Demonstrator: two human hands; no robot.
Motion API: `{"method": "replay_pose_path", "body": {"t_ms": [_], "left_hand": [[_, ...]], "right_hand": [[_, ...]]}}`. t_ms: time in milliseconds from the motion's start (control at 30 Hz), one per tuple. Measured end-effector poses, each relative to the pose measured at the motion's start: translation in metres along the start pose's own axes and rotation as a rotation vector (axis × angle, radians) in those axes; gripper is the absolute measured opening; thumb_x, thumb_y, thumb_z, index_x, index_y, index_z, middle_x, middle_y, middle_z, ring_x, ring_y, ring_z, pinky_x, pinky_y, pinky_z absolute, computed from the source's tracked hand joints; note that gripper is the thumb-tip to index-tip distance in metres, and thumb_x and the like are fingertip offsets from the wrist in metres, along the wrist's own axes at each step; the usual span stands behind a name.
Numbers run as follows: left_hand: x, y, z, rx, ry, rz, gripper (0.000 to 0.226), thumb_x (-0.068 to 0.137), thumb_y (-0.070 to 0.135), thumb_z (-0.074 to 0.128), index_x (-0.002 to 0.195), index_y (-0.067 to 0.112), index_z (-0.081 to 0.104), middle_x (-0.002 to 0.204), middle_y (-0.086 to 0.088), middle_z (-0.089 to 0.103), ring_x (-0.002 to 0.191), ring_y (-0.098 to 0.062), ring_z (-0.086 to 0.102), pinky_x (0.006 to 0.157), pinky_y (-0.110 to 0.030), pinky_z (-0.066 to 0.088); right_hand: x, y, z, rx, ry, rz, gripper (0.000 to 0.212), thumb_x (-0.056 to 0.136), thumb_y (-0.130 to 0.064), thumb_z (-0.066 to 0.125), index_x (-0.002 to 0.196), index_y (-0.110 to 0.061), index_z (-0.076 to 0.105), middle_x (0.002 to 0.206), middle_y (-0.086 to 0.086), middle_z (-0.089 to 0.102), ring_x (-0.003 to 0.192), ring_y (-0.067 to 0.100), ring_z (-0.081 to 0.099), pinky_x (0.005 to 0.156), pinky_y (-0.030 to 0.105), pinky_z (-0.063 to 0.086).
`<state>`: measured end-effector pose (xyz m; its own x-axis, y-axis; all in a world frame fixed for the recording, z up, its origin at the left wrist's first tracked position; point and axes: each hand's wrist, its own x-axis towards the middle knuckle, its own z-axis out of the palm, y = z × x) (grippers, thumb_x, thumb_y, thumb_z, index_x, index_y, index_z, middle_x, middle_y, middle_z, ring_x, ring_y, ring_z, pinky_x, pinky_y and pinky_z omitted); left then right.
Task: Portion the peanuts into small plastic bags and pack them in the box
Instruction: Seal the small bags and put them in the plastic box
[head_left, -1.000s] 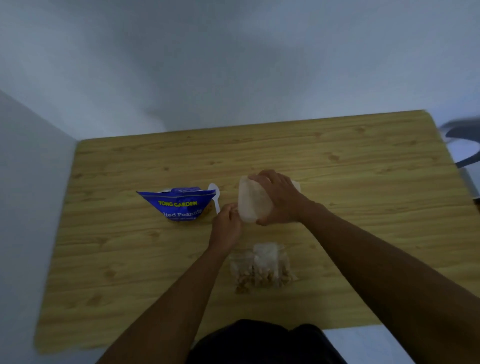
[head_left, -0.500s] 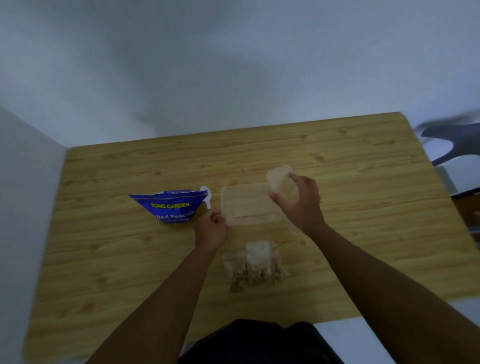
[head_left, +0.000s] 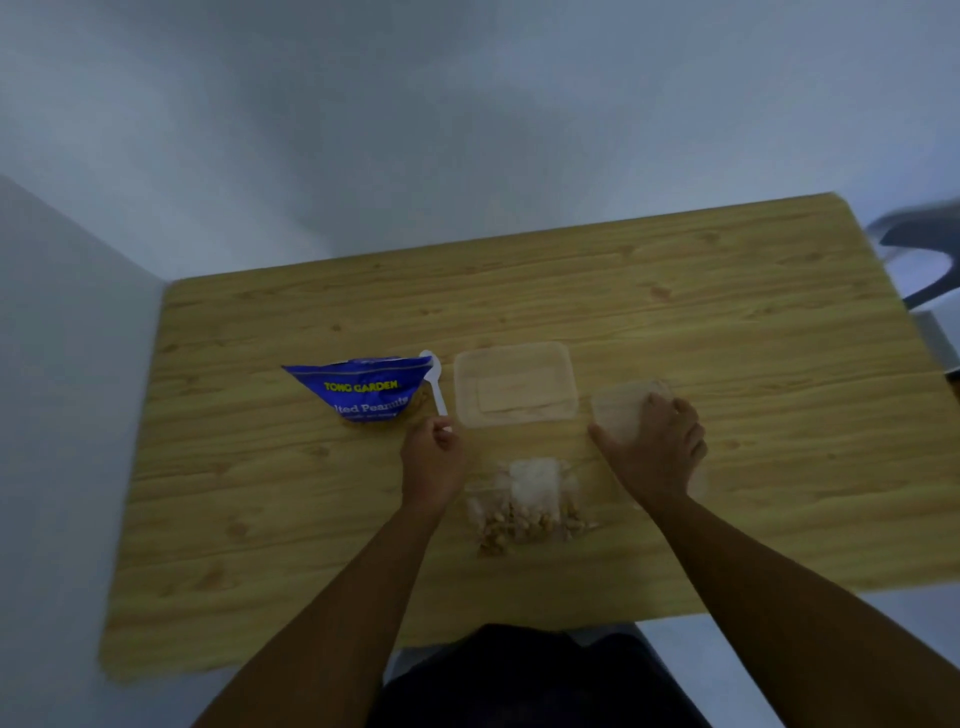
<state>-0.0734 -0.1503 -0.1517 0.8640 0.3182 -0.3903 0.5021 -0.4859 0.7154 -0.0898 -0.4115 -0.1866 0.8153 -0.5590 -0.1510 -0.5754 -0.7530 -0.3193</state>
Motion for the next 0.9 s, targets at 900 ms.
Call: {"method": "replay_pose_path", "body": {"t_ms": [900], "left_hand": [[-0.015, -0.066, 0.005, 0.422, -0.272, 0.486, 0.012, 0.078, 0.016, 0.075, 0.083, 0.014, 0.065, 0.090, 0.000, 0.048, 0.086, -0.025, 0.052, 0.074, -0.038, 0.046]], "right_hand": [[-0.074, -0.040, 0.001, 0.090, -0.359, -0.367, 0.048, 0.072, -0.053, 0.079, 0.115, -0.035, 0.067, 0.110, -0.004, 0.053, 0.112, 0.021, 0.049, 0.091, 0.036, 0.030]]}}
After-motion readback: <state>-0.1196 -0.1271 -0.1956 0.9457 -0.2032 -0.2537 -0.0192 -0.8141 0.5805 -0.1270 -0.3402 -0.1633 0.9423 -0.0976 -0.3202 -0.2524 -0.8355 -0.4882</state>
